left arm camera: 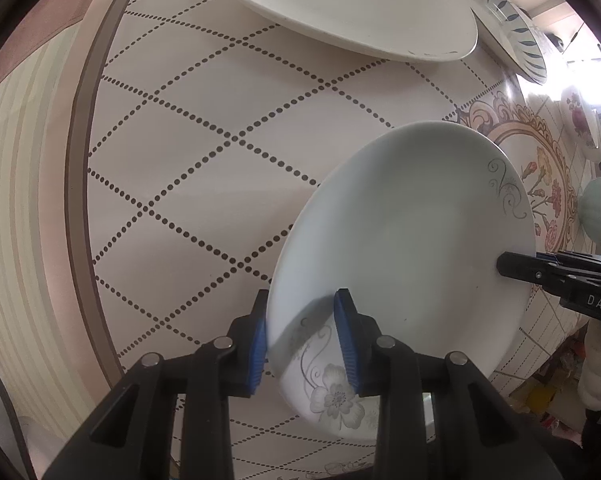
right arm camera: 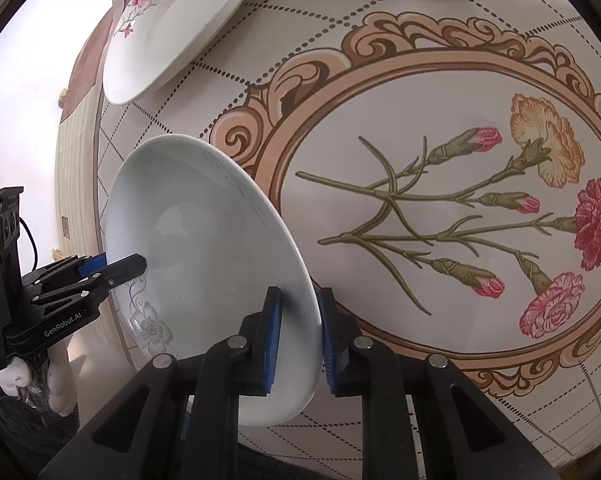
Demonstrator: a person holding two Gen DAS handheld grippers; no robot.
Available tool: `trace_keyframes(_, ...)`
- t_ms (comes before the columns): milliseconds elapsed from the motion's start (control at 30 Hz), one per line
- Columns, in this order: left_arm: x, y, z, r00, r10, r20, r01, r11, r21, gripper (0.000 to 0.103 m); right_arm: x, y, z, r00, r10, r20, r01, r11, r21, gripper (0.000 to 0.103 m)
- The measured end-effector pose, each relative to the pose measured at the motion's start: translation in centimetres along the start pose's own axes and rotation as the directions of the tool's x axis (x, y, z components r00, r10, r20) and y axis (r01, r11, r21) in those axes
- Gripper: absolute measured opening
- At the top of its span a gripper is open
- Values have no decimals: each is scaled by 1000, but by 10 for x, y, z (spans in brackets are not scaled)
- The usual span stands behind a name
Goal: Organize plates and bowls
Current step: 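Lift the white plate and carry it onto the flower ornament, lowering it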
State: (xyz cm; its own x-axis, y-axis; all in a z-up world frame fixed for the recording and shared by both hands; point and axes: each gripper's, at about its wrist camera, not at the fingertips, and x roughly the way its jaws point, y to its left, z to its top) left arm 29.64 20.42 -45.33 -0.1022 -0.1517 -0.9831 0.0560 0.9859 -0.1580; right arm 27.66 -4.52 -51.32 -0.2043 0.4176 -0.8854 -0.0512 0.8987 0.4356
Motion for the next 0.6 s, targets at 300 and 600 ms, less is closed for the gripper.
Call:
trace_keyframes(300,-2,-54,21,1000,5,16,-6,999,51,28,-37,-48,-3,999,-1,32,-1,999,50,21)
trace_keyframes(600,-7,-122,61,999,-17,44,11,990,141,28,-105,-127,6,993,-23,113,8,991,135,21)
